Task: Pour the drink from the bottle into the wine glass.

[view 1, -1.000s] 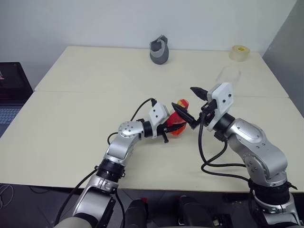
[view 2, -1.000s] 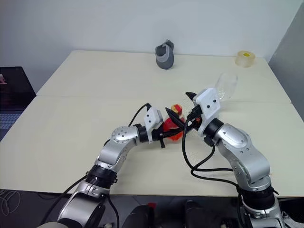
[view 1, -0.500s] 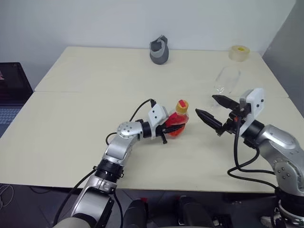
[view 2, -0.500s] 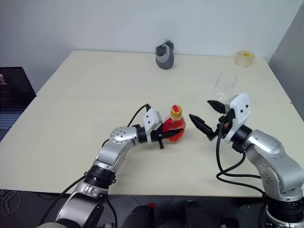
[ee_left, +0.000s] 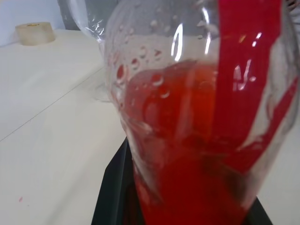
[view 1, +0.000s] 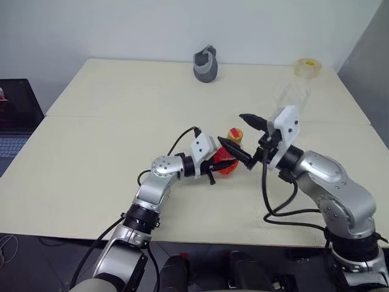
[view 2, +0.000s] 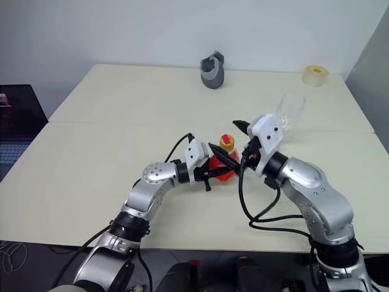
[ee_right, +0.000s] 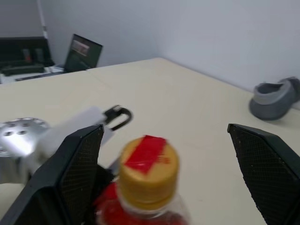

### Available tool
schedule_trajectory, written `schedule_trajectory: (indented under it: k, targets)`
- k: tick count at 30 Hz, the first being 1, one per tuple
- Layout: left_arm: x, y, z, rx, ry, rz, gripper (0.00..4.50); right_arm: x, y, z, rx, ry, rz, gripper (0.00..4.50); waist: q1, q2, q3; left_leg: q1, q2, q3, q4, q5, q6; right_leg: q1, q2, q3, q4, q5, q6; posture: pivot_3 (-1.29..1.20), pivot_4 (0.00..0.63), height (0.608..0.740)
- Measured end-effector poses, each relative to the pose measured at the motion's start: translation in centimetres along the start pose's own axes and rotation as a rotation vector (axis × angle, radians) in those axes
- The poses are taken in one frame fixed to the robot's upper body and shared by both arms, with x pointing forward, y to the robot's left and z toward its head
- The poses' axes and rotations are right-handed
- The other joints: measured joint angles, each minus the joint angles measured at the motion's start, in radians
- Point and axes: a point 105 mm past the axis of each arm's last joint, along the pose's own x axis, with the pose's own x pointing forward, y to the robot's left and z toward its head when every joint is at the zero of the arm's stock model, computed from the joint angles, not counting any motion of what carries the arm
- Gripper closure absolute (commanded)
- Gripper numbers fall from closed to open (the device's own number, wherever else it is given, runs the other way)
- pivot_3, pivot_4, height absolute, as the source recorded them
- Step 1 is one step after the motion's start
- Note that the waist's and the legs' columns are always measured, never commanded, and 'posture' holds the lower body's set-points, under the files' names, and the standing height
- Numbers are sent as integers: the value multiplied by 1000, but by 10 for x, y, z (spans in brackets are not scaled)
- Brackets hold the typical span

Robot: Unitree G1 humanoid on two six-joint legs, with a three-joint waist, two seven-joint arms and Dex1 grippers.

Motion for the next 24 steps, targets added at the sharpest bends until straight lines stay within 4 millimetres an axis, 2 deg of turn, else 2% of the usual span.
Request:
schedule_trajectory:
  k: [7,15,19,24]
  targets:
    - [1,-1,0,-2,2,0,3709,-2,-4,-1,-3,0,-3,0,-1,0,0,0,1,0,0,0,0,0,0,0,0,0,0,0,150,740]
    - [2,-1,-2,-3,14,3,3709,-32,-11,-7,62,35,34,0,-1,0,0,0,1,0,0,0,0,0,0,0,0,0,0,0,150,740]
    - [-1,0,-3,0,16,5,3726,-49,-28,-7,81,65,-18,0,-1,0,0,1,1,0,0,0,0,0,0,0,0,0,0,0,150,740]
    - [-1,0,-3,-1,14,2,3726,-57,-15,-14,126,120,76,0,-2,0,0,1,1,1,-1,0,0,0,1,0,0,0,0,0,150,740]
